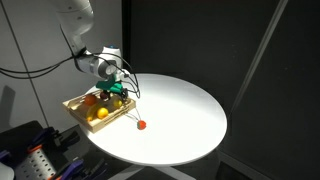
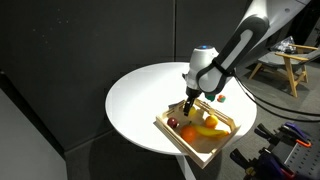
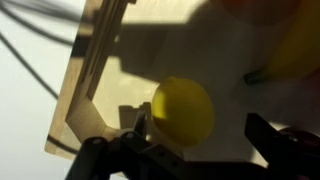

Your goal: Pick up the yellow lemon toy from the tray and put it on the table, pick up the red strawberry toy from the table and put it in the tray

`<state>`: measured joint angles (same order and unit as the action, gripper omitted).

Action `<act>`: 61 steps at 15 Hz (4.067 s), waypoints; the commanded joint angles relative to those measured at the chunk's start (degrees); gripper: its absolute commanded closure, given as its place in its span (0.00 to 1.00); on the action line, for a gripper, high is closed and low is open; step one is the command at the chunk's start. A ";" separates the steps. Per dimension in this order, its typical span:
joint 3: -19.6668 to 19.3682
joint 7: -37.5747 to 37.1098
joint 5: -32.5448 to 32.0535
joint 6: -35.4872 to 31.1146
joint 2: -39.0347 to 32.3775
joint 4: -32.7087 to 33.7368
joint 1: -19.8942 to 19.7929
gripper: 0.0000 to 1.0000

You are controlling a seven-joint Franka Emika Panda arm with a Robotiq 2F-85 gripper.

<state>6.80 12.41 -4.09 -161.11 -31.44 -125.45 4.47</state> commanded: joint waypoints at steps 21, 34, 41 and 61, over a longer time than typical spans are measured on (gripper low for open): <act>3.08 2.29 1.00 12.03 7.58 0.05 -2.46 0.65; -3.25 -3.99 -0.26 21.20 16.67 -0.30 -2.25 0.65; -6.14 -3.62 2.44 24.59 18.67 -0.03 -5.69 0.65; -8.44 -2.57 4.23 12.92 10.73 -0.34 -10.07 0.65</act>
<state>-1.65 9.36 -0.14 -147.22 -19.51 -126.26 -4.99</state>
